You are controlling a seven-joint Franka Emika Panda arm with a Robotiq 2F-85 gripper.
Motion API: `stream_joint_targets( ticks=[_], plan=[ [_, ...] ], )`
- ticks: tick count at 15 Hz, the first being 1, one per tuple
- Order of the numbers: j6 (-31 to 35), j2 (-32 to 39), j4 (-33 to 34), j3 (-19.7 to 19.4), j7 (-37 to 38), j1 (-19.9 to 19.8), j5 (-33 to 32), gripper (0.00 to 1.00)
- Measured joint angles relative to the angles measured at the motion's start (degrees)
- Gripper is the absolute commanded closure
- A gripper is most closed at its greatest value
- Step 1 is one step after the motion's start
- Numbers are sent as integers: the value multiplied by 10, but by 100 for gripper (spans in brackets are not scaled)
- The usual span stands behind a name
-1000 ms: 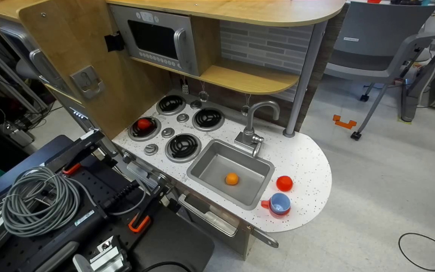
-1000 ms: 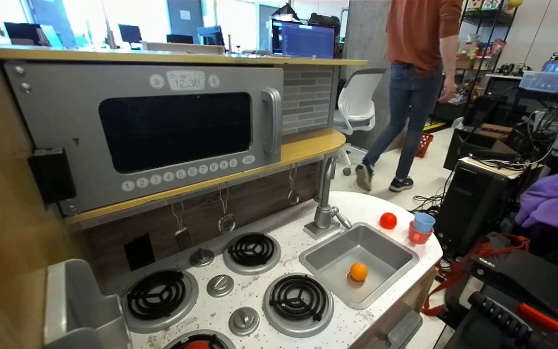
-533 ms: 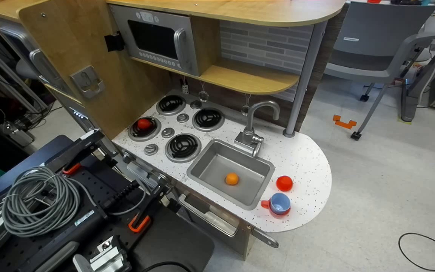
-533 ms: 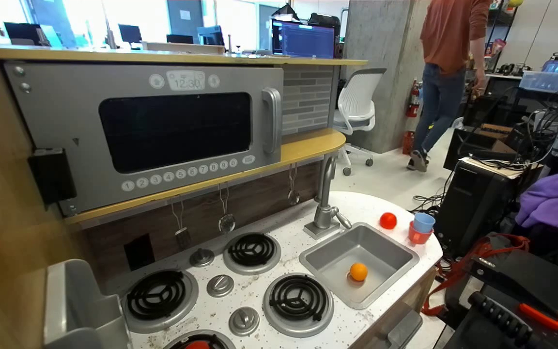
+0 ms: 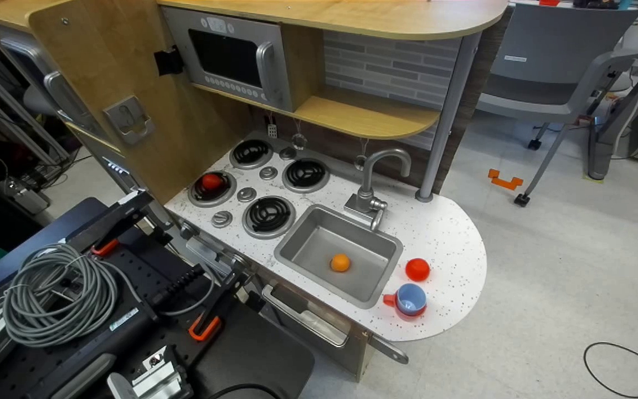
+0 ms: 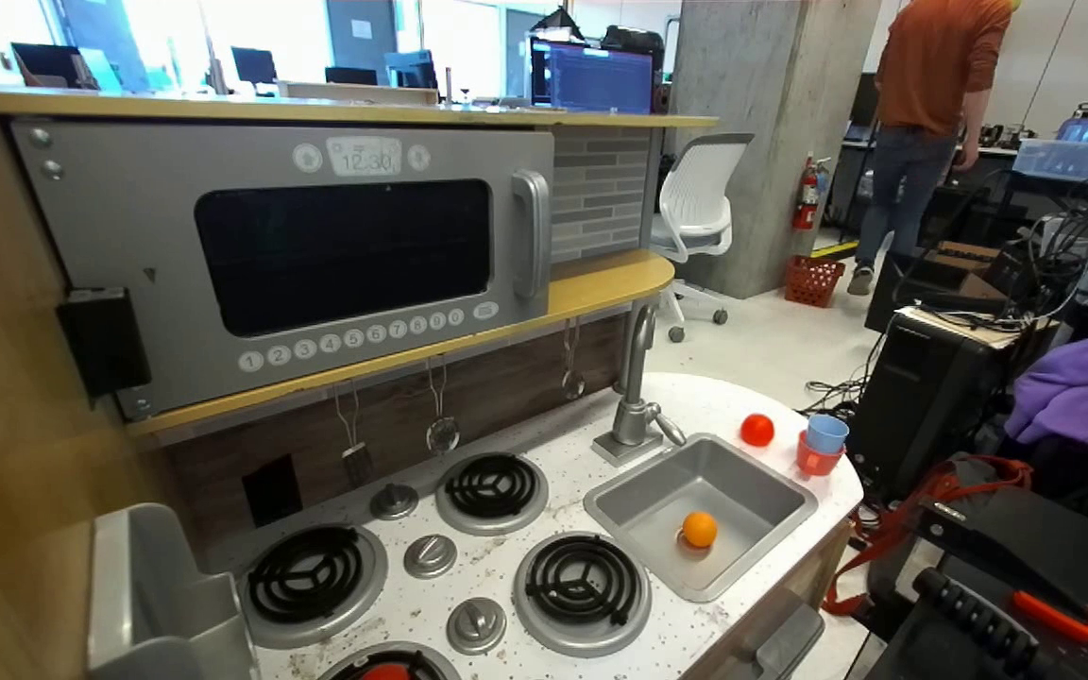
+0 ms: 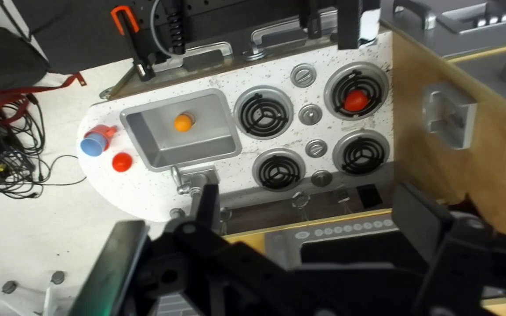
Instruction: Remove the blue cup from the orange cup and put it at the right outside of the sink
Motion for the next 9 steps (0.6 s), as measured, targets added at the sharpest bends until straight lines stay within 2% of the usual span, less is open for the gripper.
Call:
stream_joint_targets(
  ticks=[4,7,9],
  plan=[
    [42,45,2,-101,-67,-94,-62,0],
    [75,118,25,-164,-105,-153,-85,0],
    [97,180,55,-202,-132,-176,-90,0]
  ],
)
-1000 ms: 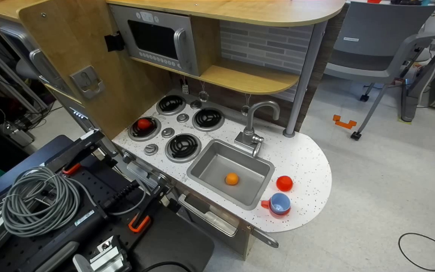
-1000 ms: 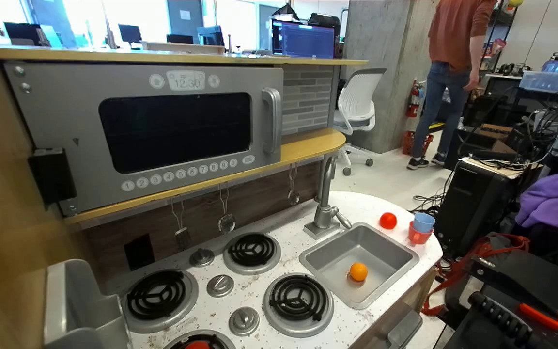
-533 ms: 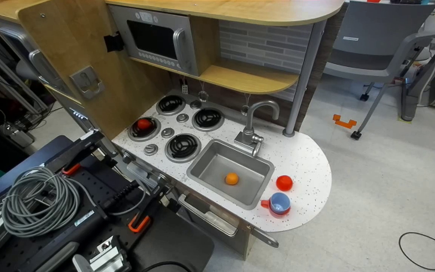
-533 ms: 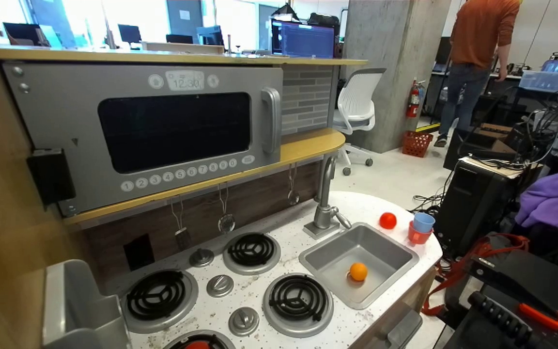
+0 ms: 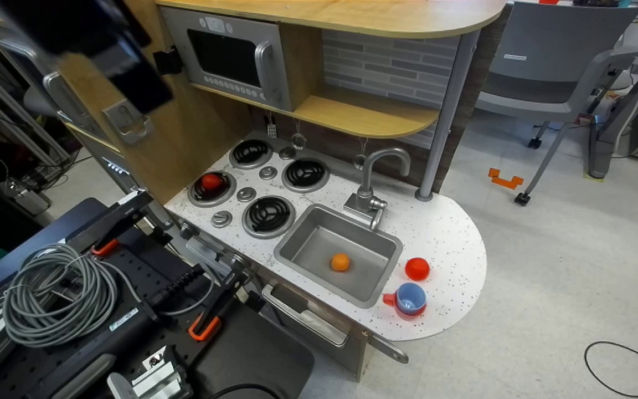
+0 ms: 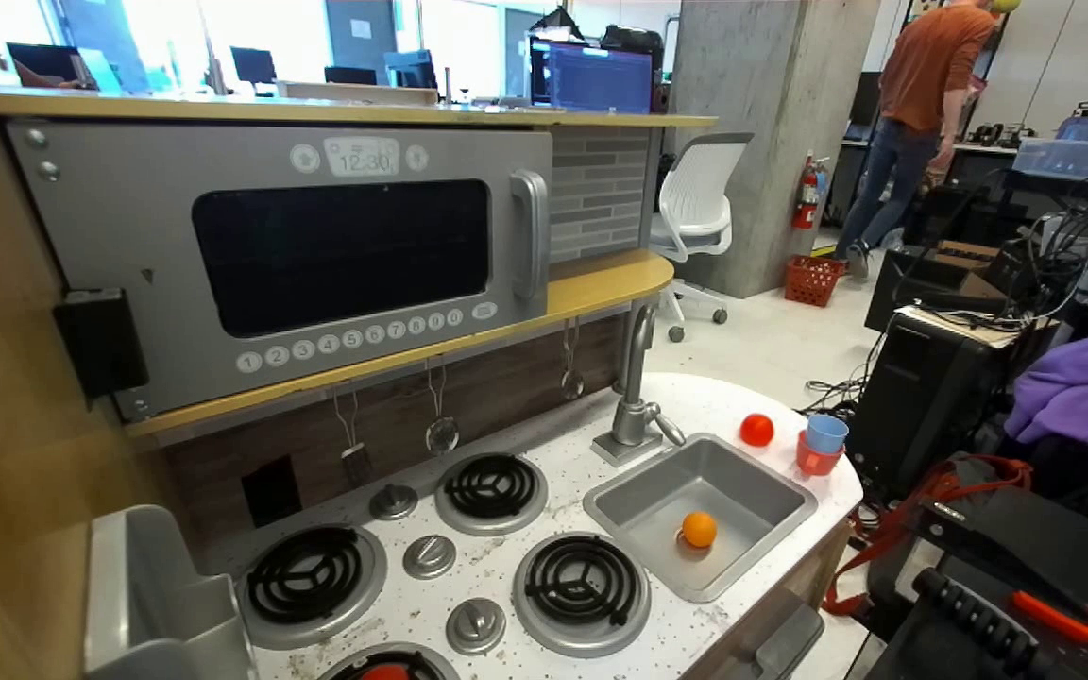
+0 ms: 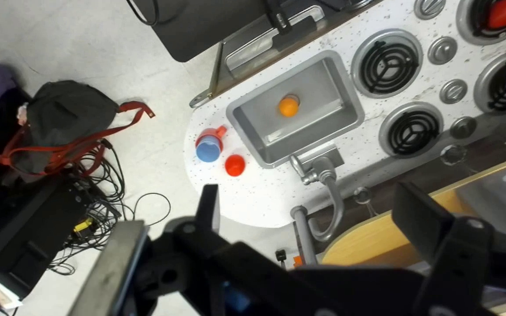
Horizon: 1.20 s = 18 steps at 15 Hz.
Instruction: Remove the blue cup from the orange cup and put it at the right outside of the sink
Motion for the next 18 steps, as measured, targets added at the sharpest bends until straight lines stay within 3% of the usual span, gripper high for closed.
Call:
stream_joint_targets(
  ticks=[5,12,18],
  plan=[
    [46,175,105,-60,-66,-12,-3,0],
    [83,408,234,-62,-122,4,-18,0],
    [148,511,265,-62,-188,1,-17,0]
  ],
)
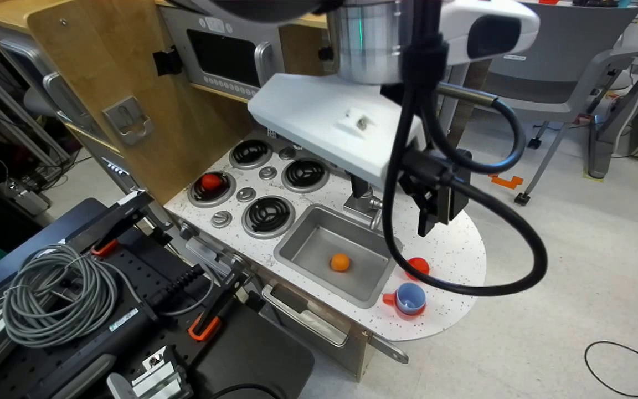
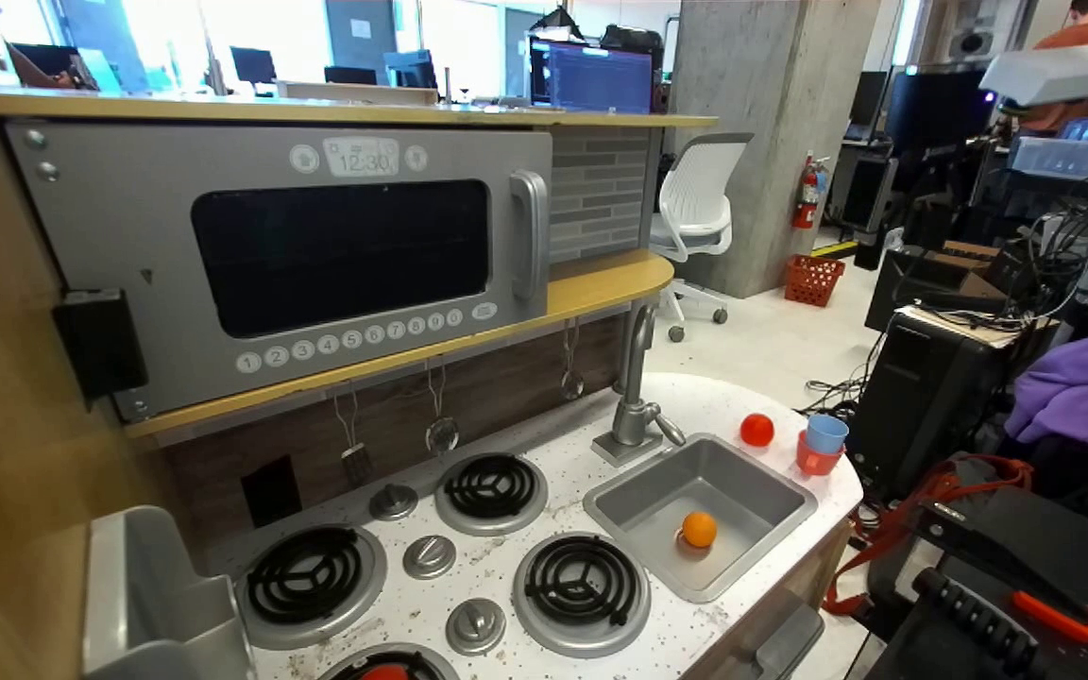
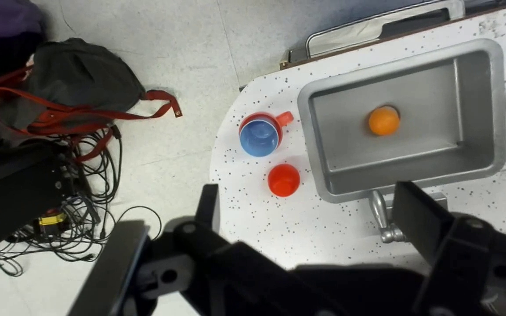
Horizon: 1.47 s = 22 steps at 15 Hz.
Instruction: Remove the blue cup from the orange cup and put it at the right outside of the sink
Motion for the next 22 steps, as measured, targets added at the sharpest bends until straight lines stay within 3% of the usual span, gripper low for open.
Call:
stream_joint_targets(
  ticks=[8,22],
  plan=[
    [44,106,30,6,-86,-27,4,0],
    [39,317,199,34,-94,-36,3,0]
  ],
)
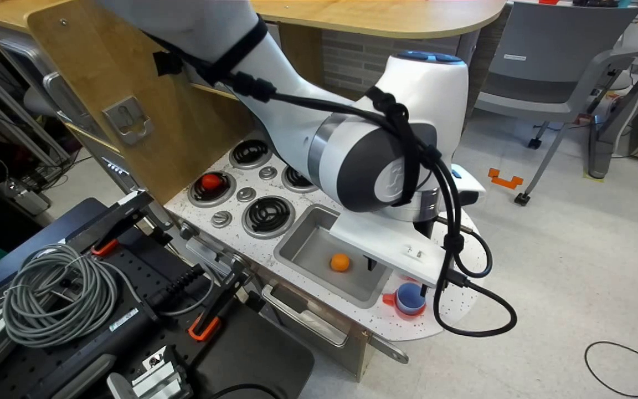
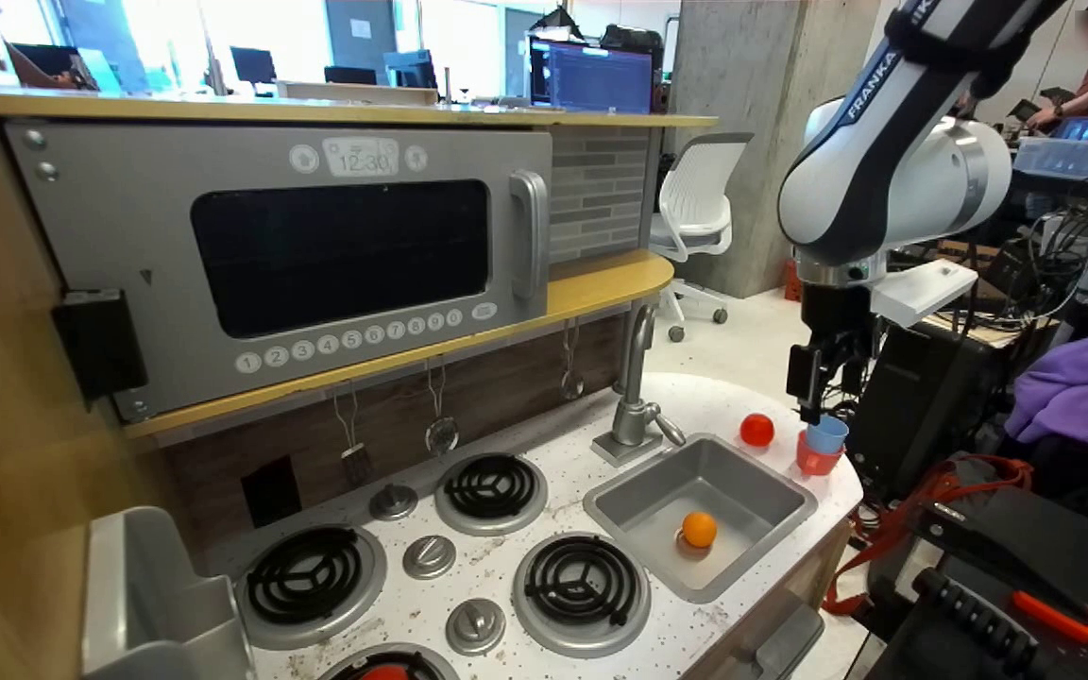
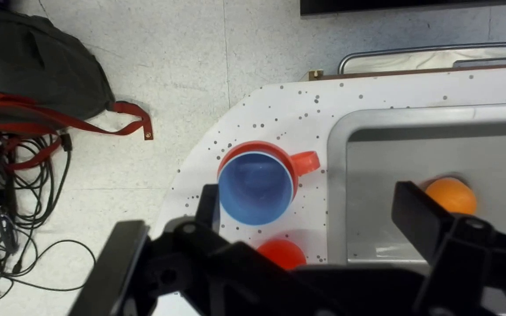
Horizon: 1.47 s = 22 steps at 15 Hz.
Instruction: Remove the blue cup from the orange cup and put it at the right outside of the sink
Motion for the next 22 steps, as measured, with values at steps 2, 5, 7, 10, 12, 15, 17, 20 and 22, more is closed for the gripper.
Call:
stream_joint_targets(
  ticks=[2,5,7,10,12,15,17,20,22],
  plan=[
    [-5,20,19,0,0,0,0,0],
    [-17,40,39,2,0,-1,0,0],
    [-24,45,46,5,0,-1,0,0],
    [-35,50,52,11,0,-1,0,0],
    [-45,54,57,13,0,-1,0,0],
    [-55,64,69,14,0,-1,0,0],
    [-63,72,80,13,0,-1,0,26],
    [-76,86,99,13,1,-1,0,49],
    [-82,95,113,13,1,-1,0,64]
  ],
)
